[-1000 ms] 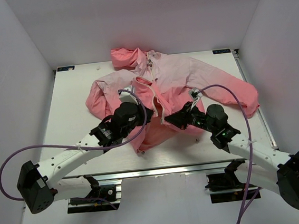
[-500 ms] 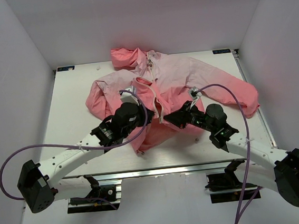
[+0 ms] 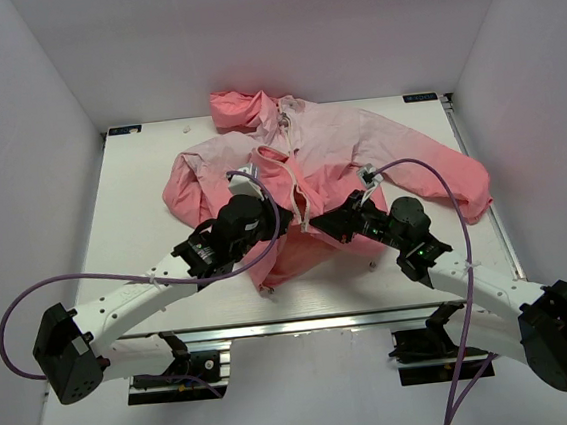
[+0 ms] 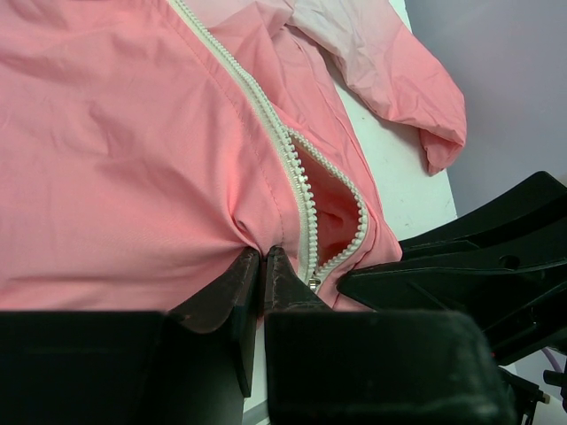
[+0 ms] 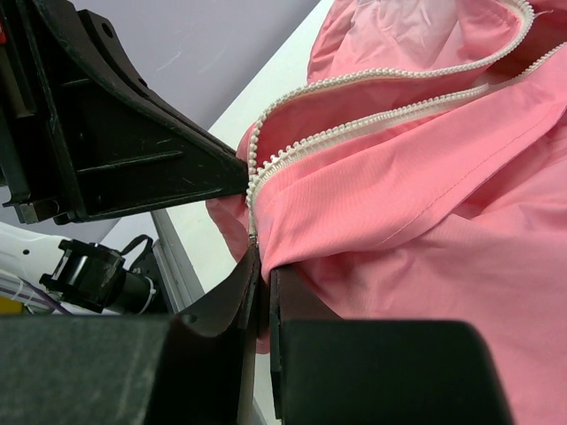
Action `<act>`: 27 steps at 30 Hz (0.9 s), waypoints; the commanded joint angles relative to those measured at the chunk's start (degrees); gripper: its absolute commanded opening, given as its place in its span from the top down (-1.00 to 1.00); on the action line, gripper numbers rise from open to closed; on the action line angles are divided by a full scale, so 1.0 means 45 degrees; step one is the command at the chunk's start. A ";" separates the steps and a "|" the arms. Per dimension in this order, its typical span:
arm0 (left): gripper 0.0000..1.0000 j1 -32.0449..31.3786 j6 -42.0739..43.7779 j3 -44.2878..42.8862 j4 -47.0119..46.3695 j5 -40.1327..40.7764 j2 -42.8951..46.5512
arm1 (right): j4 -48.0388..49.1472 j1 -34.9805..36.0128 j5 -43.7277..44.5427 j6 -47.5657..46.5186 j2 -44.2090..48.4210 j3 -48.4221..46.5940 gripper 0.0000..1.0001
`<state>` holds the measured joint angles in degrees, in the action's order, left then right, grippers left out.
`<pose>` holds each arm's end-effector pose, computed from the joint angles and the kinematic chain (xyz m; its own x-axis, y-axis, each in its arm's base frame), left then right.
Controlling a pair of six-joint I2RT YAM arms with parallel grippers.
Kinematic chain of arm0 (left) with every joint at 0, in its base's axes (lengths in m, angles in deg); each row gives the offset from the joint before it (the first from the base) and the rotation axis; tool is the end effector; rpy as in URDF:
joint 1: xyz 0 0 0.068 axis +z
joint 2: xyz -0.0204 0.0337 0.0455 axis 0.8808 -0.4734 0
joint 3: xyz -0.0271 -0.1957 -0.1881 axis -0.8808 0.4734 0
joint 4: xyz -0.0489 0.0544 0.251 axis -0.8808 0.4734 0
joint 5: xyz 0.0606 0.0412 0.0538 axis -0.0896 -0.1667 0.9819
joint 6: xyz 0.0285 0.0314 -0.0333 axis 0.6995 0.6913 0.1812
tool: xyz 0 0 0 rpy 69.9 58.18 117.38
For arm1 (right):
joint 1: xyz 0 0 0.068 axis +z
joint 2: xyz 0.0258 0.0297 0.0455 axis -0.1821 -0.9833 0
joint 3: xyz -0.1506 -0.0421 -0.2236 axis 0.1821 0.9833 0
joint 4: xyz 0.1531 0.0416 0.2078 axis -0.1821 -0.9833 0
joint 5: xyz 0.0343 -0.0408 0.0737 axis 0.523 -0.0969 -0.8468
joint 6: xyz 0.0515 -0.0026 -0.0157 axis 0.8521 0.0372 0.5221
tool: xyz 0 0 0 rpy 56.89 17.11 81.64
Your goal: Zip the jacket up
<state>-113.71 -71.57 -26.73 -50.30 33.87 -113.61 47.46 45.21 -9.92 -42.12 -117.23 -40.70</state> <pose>0.1754 -0.2071 0.3007 -0.6038 -0.3160 -0.7318 0.2334 0.8077 -0.5414 0.1801 0.1403 0.2558 -0.4323 0.3451 -0.8331 -0.7048 0.4471 0.5508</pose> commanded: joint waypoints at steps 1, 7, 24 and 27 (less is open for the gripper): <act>1.00 0.0024 -0.0104 0.0063 -0.0348 -0.0163 0.0147 | 0.1092 -0.0001 -0.0164 0.0131 0.0260 -0.0232 1.00; 1.00 0.0005 -0.0065 0.0161 -0.0523 -0.0397 0.0147 | 0.1267 -0.0001 -0.0086 0.0326 0.0202 -0.0212 1.00; 1.00 0.0024 -0.0123 0.0337 -0.0543 -0.0183 0.0577 | -0.0060 -0.0001 -0.0105 -0.0162 0.0748 0.0003 1.00; 1.00 0.0005 -0.0123 0.0337 -0.0640 -0.0241 0.0577 | -0.0002 -0.0001 -0.0241 -0.0104 0.0729 0.0023 1.00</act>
<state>-113.71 -71.94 -25.79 -51.18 32.71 -113.26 45.32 45.21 -9.92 -42.21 -115.32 -40.68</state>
